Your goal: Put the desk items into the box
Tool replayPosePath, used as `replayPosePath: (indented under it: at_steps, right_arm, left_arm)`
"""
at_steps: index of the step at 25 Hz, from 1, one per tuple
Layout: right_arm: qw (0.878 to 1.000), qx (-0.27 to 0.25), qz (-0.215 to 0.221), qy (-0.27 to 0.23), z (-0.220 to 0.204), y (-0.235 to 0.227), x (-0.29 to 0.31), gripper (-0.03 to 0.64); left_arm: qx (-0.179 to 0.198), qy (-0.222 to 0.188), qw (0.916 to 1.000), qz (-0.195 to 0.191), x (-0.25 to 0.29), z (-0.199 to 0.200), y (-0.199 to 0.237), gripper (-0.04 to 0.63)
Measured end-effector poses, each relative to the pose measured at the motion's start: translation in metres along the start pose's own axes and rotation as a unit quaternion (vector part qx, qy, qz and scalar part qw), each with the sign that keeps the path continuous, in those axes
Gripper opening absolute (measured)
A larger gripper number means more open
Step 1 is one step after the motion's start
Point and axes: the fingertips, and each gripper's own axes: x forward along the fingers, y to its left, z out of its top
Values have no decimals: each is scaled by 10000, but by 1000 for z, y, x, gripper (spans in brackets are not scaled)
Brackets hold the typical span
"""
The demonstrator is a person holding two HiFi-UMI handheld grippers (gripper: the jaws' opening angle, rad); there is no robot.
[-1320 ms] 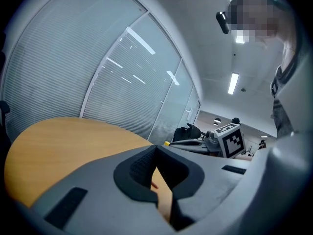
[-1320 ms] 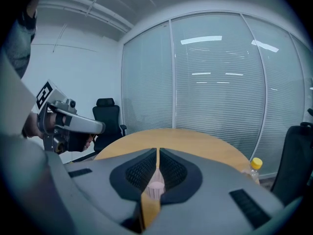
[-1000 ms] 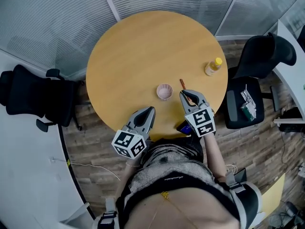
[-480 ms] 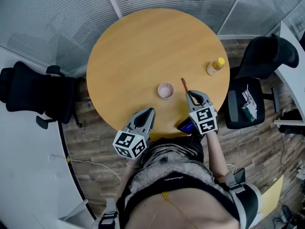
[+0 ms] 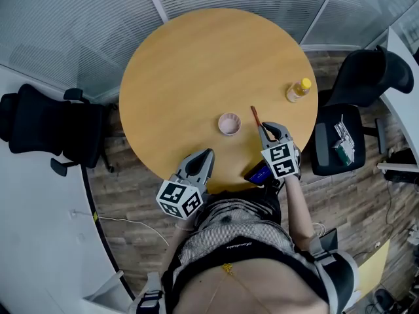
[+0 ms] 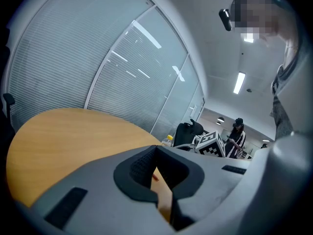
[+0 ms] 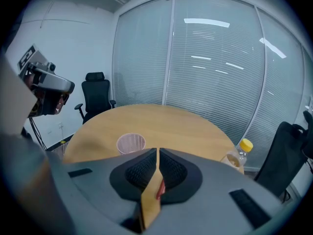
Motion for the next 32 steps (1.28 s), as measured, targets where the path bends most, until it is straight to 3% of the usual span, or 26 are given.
replayPosePath:
  at_steps: [32]
  right_arm:
    - [9927,-189,381,1125,-73,-16,74,32]
  left_arm:
    - [-351,341,9963,701,-6,-35,14,18]
